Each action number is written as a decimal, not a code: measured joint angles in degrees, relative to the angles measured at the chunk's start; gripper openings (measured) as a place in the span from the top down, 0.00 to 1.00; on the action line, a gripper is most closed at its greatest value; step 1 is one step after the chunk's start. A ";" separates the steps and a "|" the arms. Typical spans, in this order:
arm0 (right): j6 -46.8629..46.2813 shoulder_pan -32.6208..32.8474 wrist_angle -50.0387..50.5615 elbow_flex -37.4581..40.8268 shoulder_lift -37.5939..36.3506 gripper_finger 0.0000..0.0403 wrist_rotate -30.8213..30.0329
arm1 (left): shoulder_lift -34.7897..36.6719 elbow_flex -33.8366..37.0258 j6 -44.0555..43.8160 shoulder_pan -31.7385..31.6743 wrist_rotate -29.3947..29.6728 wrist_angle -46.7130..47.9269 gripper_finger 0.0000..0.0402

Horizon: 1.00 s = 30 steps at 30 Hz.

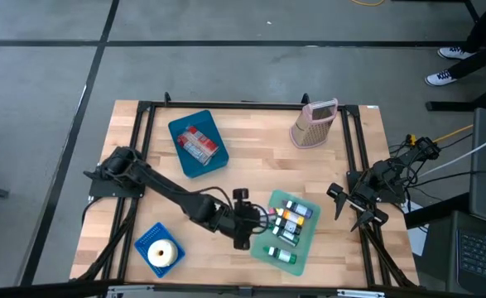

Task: Pick & Place Food Item
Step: Put the pink food coloring bottle into the green bin

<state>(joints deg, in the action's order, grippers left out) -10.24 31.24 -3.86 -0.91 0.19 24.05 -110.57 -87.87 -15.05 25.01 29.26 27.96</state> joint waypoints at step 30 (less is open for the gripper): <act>-0.06 0.00 -0.02 0.00 0.00 0.37 0.78 | -19.12 -28.17 21.77 -2.25 -13.98 10.49 0.65</act>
<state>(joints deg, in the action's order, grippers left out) -10.31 31.24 -3.88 -0.91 0.19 24.83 -129.68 -116.04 6.72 22.76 15.28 38.45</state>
